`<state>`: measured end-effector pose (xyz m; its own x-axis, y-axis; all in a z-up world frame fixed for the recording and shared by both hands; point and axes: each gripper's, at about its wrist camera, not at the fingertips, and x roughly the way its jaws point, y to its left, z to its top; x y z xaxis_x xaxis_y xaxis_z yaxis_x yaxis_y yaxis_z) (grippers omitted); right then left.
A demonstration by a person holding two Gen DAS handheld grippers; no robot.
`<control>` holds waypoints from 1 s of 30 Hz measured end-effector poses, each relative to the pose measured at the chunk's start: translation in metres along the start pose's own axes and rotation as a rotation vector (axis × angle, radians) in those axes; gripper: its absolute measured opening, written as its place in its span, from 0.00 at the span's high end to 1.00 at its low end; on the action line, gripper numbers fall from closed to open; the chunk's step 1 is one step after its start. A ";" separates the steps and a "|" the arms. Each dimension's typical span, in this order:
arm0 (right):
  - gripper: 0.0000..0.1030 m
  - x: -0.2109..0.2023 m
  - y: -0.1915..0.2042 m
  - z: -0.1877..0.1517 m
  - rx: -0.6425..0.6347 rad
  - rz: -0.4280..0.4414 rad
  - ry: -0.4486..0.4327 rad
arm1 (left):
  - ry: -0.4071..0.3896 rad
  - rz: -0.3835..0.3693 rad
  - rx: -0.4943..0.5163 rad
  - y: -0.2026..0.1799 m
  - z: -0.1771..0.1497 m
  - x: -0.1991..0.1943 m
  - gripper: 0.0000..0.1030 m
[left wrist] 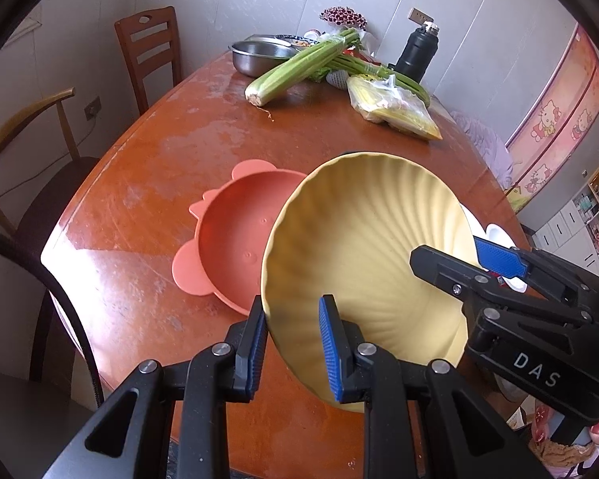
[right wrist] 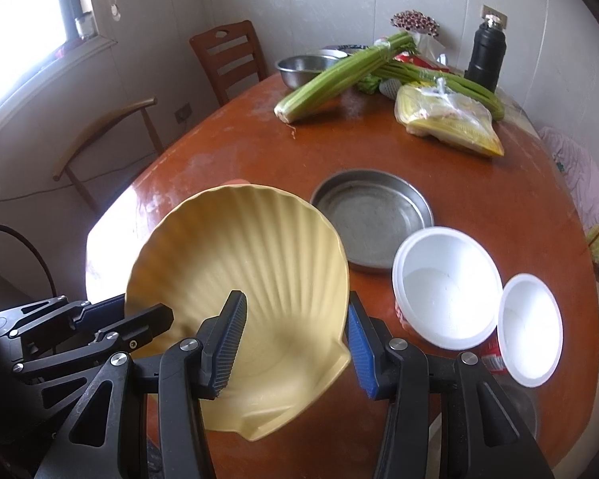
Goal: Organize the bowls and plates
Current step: 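Lift the yellow plate with the left tool toward the orange plate, then carry the yellow plate with the left tool over the orange plate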
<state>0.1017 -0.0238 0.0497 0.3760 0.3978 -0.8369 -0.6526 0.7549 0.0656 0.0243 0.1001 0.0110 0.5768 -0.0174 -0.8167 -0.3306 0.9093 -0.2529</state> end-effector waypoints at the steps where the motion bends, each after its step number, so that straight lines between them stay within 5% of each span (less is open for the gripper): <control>1: 0.50 -0.001 0.001 0.002 -0.002 -0.003 -0.004 | -0.001 0.003 0.001 0.001 0.001 0.000 0.76; 30: 0.50 0.014 0.017 0.050 -0.011 -0.013 -0.035 | -0.011 -0.004 0.013 0.024 0.036 0.004 0.76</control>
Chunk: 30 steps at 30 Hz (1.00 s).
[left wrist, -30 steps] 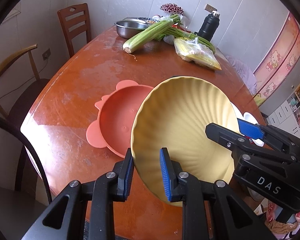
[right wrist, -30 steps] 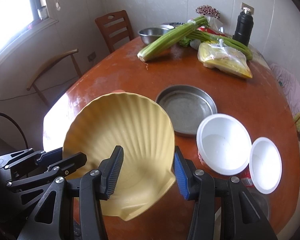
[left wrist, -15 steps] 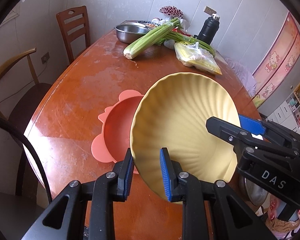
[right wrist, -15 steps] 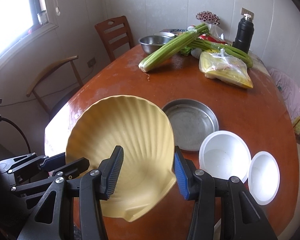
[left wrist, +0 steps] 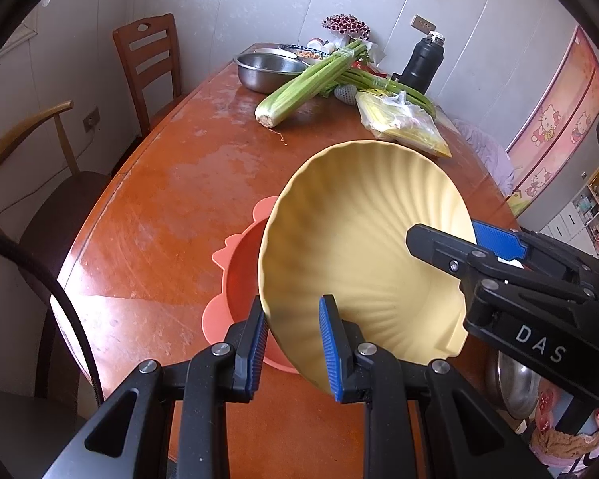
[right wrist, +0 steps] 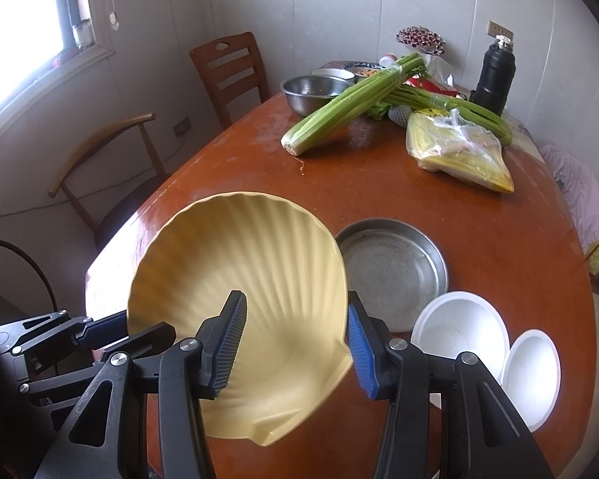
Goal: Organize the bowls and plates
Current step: 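Carry the yellow plate with the left tool over the orange plate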
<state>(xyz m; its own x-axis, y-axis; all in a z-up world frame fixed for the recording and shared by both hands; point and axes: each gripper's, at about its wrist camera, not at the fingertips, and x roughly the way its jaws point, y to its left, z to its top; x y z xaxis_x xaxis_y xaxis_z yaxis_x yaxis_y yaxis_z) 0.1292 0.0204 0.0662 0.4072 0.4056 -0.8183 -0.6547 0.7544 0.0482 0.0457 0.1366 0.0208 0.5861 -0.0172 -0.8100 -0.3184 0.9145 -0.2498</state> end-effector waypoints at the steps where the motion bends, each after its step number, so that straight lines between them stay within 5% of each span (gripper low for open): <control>1: 0.50 0.002 0.000 0.001 0.002 0.002 0.002 | 0.003 0.000 -0.002 0.002 0.001 0.002 0.76; 30: 0.50 0.056 0.007 0.003 0.008 -0.002 0.097 | 0.086 0.035 -0.002 0.021 0.003 0.041 0.75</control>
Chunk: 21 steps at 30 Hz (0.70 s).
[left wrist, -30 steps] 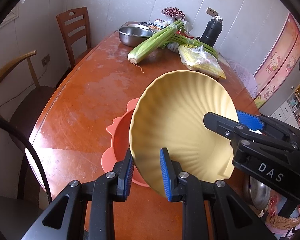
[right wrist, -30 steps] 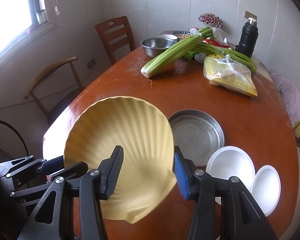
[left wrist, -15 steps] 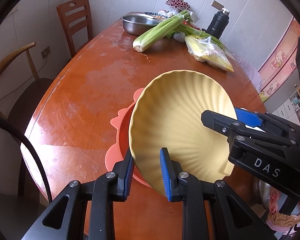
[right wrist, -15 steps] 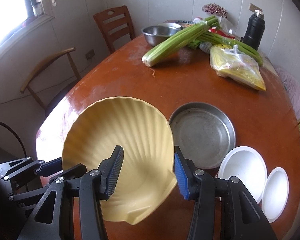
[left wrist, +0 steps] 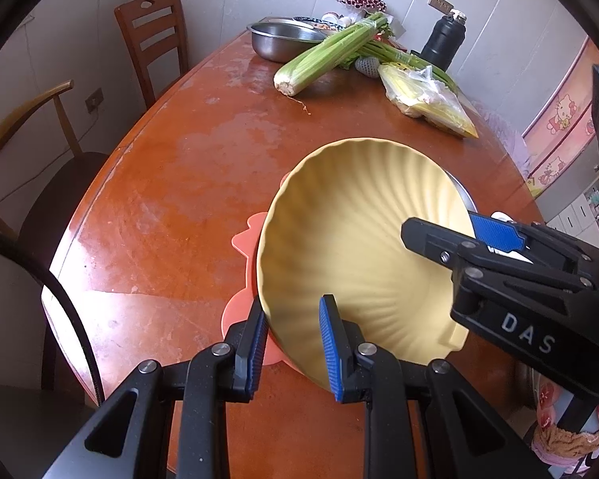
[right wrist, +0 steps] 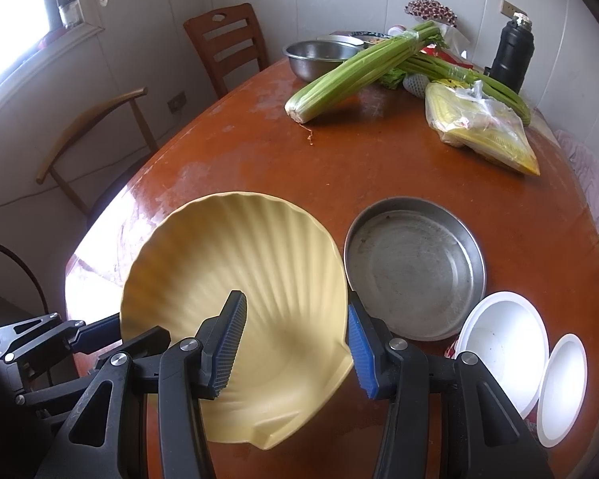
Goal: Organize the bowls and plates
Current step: 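Carry the yellow plate with the left tool over the orange plate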
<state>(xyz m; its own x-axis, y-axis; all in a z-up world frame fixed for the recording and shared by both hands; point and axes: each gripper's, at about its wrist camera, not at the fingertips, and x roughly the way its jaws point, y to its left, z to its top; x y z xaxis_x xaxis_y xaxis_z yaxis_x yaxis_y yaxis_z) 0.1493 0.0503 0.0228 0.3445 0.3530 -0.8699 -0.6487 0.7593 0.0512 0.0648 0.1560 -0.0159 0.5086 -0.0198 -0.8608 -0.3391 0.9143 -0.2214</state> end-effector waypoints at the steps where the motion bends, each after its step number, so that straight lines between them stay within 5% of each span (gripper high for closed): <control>1: 0.50 0.001 0.000 0.000 0.005 -0.003 0.002 | 0.002 0.001 0.000 0.000 0.000 0.001 0.75; 21: 0.50 0.032 0.004 0.000 0.007 -0.023 0.058 | 0.009 0.026 -0.003 0.011 0.005 0.013 0.75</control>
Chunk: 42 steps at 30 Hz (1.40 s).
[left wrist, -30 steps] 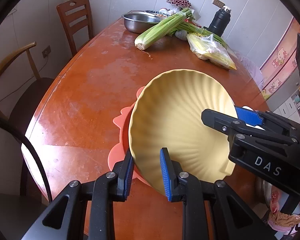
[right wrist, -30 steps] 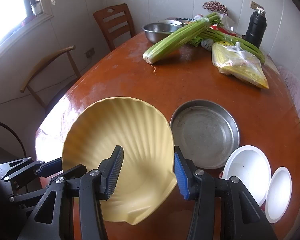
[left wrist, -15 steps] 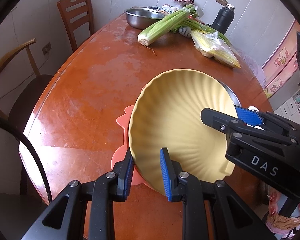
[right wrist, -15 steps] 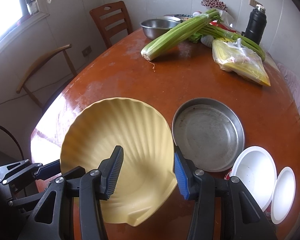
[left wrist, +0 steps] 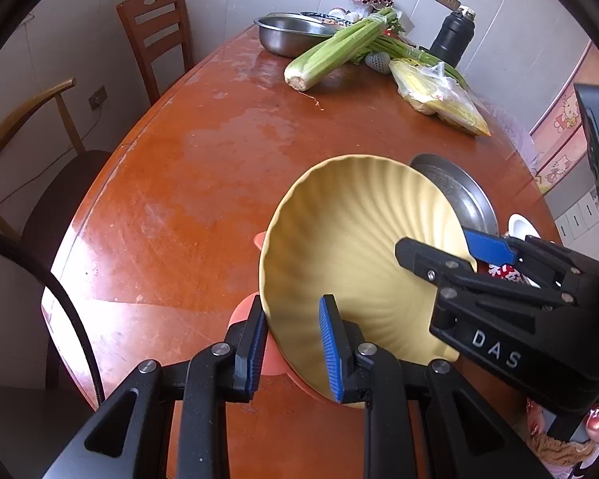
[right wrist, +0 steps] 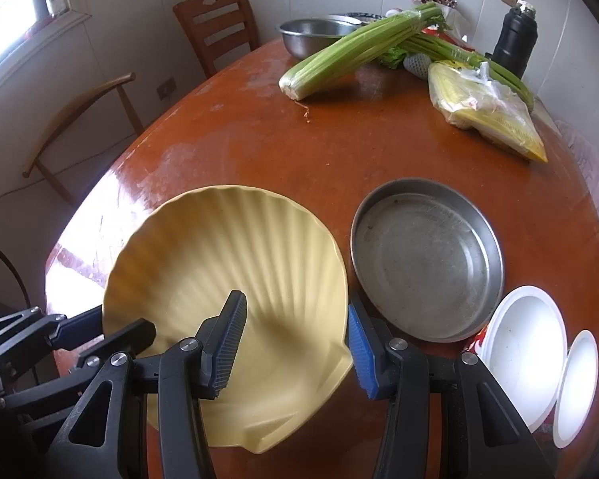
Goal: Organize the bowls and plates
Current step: 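Carry the yellow plate with the left tool over the orange plate, then lower the yellow plate with the left tool into the orange plate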
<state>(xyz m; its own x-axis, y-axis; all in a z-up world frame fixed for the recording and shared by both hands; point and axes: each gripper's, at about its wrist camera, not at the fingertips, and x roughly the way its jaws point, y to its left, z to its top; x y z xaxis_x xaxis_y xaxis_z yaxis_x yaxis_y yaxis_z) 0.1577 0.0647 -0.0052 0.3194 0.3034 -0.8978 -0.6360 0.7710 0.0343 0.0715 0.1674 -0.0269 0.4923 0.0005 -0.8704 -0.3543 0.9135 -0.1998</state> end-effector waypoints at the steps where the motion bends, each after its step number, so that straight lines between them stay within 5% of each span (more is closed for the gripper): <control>1: 0.50 0.001 0.000 -0.001 -0.001 0.000 0.004 | 0.000 0.003 -0.001 0.001 0.001 0.000 0.75; 42: 0.50 -0.004 -0.008 -0.021 0.052 0.037 0.026 | 0.011 0.015 0.099 -0.014 -0.005 0.001 0.68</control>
<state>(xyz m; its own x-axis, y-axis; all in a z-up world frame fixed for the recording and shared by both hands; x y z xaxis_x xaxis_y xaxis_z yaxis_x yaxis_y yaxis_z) 0.1465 0.0456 -0.0108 0.2781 0.3180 -0.9064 -0.6095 0.7877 0.0894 0.0730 0.1530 -0.0276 0.4783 0.0099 -0.8781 -0.2805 0.9493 -0.1421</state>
